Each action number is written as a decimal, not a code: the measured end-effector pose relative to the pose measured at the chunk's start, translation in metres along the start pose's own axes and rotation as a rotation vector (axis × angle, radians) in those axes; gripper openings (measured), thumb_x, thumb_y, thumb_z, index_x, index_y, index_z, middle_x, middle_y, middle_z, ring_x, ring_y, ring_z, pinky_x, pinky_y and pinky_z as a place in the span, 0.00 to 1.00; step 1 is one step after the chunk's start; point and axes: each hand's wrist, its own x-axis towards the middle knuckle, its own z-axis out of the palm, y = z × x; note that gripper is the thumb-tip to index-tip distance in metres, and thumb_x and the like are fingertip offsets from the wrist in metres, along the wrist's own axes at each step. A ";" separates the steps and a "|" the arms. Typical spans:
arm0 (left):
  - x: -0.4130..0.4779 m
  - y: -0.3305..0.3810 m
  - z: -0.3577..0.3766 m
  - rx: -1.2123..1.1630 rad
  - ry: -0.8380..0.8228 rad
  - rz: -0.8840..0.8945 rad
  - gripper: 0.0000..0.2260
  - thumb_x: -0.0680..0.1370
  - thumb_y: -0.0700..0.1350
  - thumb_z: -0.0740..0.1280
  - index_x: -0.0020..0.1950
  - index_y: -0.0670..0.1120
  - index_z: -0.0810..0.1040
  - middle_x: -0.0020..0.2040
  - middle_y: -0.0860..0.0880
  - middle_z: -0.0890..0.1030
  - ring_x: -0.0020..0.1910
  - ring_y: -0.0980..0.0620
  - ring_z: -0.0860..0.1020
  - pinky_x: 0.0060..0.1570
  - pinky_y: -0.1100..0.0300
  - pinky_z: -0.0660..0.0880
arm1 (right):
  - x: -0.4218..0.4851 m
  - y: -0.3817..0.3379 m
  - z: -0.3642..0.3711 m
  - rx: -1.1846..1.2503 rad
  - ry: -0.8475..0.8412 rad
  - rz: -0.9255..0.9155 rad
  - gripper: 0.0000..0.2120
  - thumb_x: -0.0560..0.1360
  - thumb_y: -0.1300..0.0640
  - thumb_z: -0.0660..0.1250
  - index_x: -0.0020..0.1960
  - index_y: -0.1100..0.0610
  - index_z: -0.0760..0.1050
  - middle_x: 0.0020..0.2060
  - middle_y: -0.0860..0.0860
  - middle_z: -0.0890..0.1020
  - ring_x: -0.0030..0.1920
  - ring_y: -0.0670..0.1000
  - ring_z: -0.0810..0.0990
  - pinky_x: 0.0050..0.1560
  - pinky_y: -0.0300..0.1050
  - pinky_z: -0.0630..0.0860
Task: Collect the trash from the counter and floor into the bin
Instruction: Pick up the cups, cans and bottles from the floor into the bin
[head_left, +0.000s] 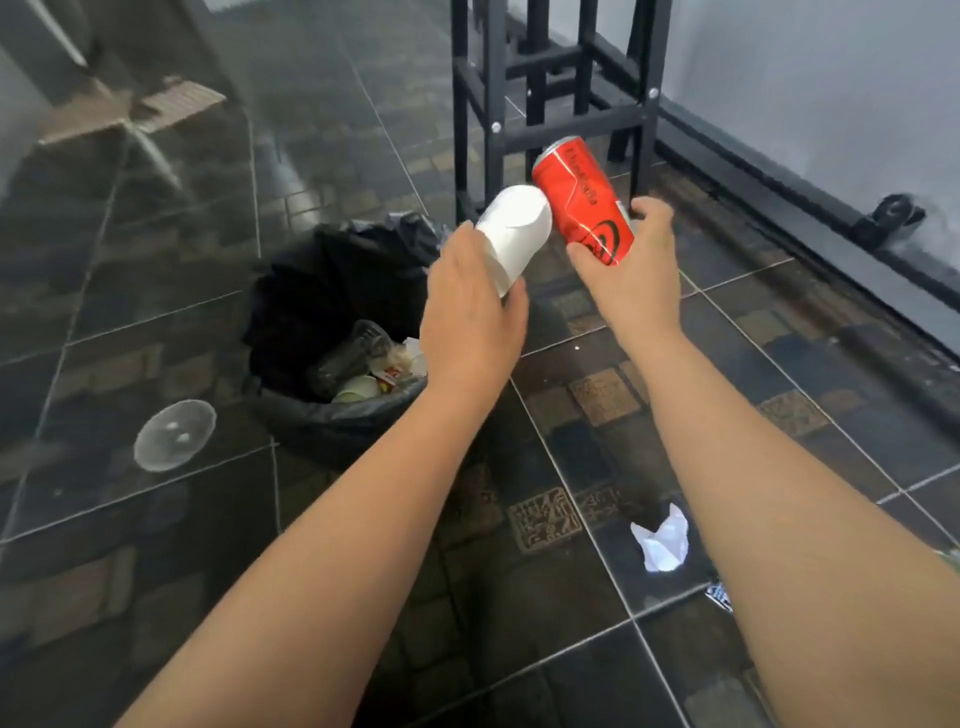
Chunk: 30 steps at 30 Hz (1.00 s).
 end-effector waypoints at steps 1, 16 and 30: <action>0.003 -0.009 -0.009 0.008 0.034 -0.020 0.24 0.76 0.47 0.69 0.70 0.44 0.68 0.66 0.46 0.74 0.64 0.45 0.73 0.55 0.49 0.77 | -0.001 -0.009 0.010 0.024 -0.009 -0.015 0.34 0.70 0.45 0.73 0.69 0.54 0.63 0.63 0.53 0.72 0.60 0.51 0.75 0.55 0.42 0.72; -0.011 -0.131 -0.073 0.329 -0.017 -0.287 0.24 0.78 0.46 0.68 0.74 0.49 0.68 0.69 0.45 0.70 0.64 0.41 0.72 0.56 0.46 0.73 | -0.036 -0.070 0.114 -0.352 -0.385 -0.427 0.29 0.71 0.52 0.70 0.70 0.53 0.65 0.64 0.55 0.71 0.64 0.57 0.70 0.61 0.51 0.68; 0.005 -0.173 -0.087 0.135 -0.017 -0.604 0.23 0.82 0.55 0.62 0.76 0.49 0.68 0.80 0.38 0.54 0.79 0.41 0.55 0.75 0.47 0.58 | -0.019 -0.042 0.112 -0.323 -0.436 -0.252 0.25 0.77 0.44 0.63 0.73 0.41 0.64 0.78 0.54 0.57 0.77 0.58 0.54 0.73 0.59 0.55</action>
